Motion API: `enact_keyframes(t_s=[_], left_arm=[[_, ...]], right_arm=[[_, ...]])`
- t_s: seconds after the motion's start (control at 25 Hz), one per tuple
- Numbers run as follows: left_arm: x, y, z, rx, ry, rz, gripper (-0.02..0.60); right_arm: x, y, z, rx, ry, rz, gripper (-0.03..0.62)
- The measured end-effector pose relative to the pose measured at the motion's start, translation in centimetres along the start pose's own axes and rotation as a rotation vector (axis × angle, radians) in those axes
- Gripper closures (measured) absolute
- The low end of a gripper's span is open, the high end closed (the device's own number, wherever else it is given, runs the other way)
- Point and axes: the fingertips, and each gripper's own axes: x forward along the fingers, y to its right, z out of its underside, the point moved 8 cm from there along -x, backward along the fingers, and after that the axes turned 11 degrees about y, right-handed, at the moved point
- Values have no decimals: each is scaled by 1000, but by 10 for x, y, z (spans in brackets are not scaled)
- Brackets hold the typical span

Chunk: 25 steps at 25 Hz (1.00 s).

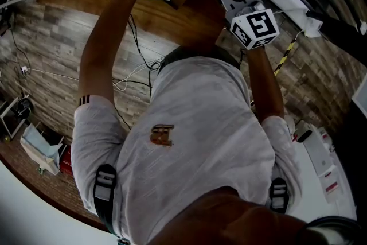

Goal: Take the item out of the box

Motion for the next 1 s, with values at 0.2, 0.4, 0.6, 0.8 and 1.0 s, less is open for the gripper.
enact_keyframes(t_s=[0.2,0.4,0.6,0.8,1.0], left_arm=[[12,-6,3,0,-12,28,339],[16,-8,4,-20,-18,55,339],[16,-8,5,-35,-13,63,345],[16,-6,6,-50,-3,54,371],[13,-3,7,-82,10,38,376]], right_arm=[[-5,8,3,4,-2,17,562],[-11,12,2,8,-6,33,562],[-16,13,5,11,-9,40,562],[-18,11,6,11,-11,39,562],[-20,10,5,8,-10,35,562]])
